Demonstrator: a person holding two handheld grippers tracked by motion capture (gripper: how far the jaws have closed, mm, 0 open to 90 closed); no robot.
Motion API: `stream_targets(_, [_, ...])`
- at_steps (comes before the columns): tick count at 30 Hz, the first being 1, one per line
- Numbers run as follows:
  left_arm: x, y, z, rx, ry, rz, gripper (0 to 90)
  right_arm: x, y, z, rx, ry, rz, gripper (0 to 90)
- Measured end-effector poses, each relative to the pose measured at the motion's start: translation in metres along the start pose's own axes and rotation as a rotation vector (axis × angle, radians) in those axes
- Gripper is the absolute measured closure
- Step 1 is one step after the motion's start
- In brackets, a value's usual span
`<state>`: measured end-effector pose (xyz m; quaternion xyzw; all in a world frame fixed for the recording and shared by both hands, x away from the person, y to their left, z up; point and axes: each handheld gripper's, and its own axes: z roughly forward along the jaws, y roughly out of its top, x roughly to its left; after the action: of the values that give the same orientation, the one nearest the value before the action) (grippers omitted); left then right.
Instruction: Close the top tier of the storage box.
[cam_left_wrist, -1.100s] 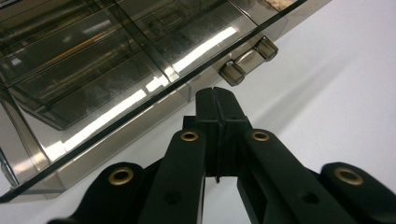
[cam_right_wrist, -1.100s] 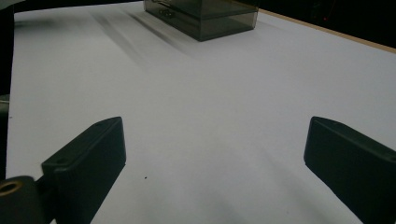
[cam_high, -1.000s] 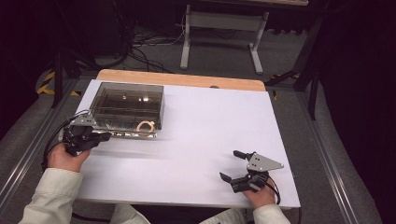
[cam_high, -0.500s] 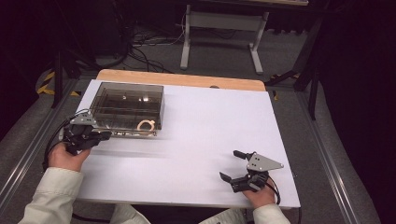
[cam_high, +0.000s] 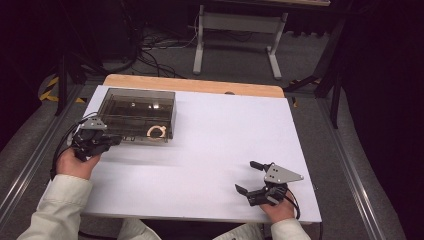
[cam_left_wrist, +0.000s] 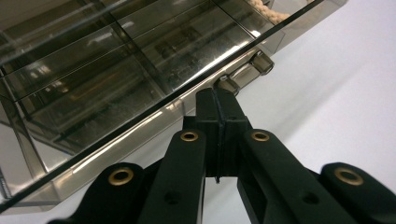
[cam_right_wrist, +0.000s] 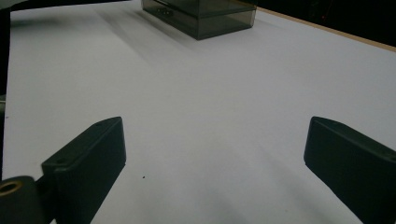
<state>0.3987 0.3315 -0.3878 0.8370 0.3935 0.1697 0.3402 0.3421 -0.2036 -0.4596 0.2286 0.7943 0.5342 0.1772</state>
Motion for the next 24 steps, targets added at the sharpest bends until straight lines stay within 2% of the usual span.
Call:
stream_targets(7, [0.003,0.008,0.004,-0.009,0.025,0.000,89.9,0.000,0.000,0.000,0.001,0.002,-0.001,6.0])
stream_targets(9, [0.004,0.009,0.006,-0.012,0.016,-0.003,89.8,0.000,0.000,0.000,0.000,0.002,-0.001,6.0])
stream_targets(17, [0.006,0.013,0.010,-0.031,0.040,-0.016,89.8,0.000,0.000,0.000,0.002,0.001,-0.004,6.0])
stream_targets(20, [0.006,0.017,0.012,-0.034,0.040,-0.010,89.8,0.000,0.000,0.000,0.001,0.001,-0.007,6.0])
stream_targets(24, [0.006,0.021,0.014,-0.035,0.062,-0.002,89.8,0.000,0.000,0.000,0.002,0.001,-0.007,6.1])
